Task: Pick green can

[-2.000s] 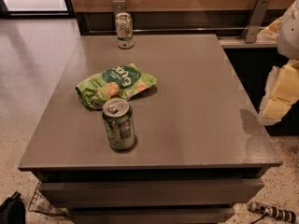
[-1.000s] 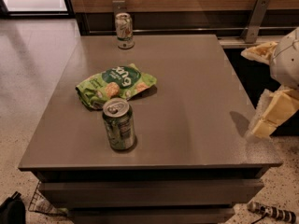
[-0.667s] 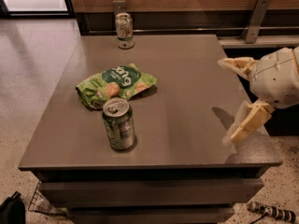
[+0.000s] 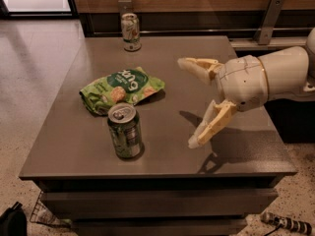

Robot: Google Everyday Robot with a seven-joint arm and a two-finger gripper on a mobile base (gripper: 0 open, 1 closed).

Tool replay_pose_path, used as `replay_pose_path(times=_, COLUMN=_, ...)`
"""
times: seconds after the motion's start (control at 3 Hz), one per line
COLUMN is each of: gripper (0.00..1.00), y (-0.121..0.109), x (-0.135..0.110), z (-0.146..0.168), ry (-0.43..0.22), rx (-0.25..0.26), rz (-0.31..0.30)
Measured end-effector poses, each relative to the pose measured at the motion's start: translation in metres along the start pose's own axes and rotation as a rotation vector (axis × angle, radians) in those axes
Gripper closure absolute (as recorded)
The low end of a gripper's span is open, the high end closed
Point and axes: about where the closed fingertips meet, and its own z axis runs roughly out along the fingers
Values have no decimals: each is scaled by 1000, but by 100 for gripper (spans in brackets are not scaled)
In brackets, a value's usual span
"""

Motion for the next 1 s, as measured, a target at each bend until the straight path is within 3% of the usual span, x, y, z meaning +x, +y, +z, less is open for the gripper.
replay_pose_path(times=0.33, gripper=0, y=0, x=0, z=0, ry=0, rx=0, rz=0)
replay_pose_path(times=1.0, gripper=0, y=12, x=34, z=55, ry=-10, rx=-18, rz=98)
